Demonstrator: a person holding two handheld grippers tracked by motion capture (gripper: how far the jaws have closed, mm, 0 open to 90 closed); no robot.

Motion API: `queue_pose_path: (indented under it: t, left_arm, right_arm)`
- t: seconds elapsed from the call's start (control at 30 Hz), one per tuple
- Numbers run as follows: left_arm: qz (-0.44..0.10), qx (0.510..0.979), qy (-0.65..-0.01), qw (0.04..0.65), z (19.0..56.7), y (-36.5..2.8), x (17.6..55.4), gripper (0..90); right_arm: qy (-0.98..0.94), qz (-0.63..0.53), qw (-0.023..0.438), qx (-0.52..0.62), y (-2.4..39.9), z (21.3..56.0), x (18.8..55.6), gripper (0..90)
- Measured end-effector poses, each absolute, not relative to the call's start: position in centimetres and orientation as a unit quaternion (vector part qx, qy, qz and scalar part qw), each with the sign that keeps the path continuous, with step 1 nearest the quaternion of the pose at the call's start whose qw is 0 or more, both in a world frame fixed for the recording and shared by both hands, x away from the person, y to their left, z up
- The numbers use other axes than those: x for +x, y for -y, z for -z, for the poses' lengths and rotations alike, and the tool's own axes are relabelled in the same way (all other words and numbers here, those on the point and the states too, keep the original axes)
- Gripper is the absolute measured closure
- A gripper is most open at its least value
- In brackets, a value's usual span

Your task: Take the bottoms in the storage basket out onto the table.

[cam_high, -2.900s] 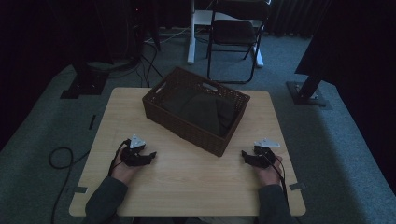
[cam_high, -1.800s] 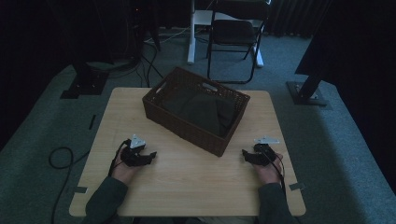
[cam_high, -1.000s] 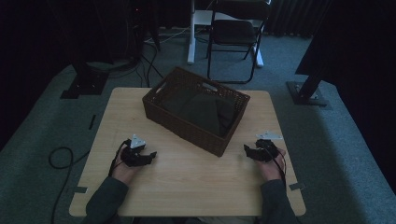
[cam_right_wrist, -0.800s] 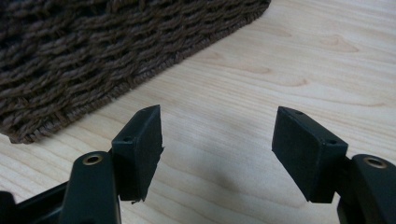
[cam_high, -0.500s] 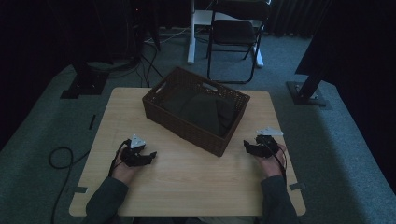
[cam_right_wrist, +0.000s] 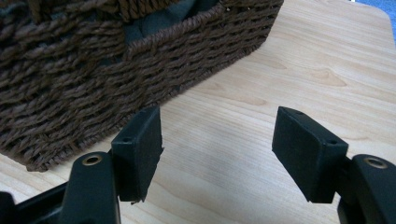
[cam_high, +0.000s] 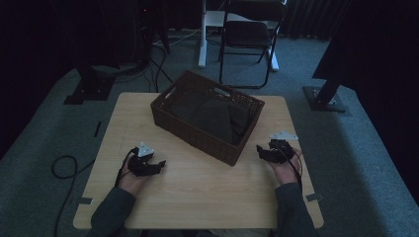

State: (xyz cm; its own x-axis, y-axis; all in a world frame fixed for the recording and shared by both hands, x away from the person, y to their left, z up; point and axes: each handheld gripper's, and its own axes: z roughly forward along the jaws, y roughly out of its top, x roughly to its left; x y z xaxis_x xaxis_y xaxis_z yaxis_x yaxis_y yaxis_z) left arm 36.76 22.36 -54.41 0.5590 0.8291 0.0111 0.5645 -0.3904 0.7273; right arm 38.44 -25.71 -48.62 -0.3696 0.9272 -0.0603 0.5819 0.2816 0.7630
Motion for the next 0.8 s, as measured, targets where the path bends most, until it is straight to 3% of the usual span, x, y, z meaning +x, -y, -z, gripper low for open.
queue_pose_path:
  t: [0.43,0.8]
  left_arm:
    - [-0.190,0.811,-0.430,0.348,54.4,-22.4,36.8,34.4]
    - [-0.190,0.811,-0.430,0.348,54.4,-22.3,36.7,34.3]
  right_arm:
    - [-0.757,-0.337,0.274,0.488,25.1,47.3,38.7,39.4]
    - [-0.759,-0.343,0.280,0.477,24.6,46.2,39.1,39.6]
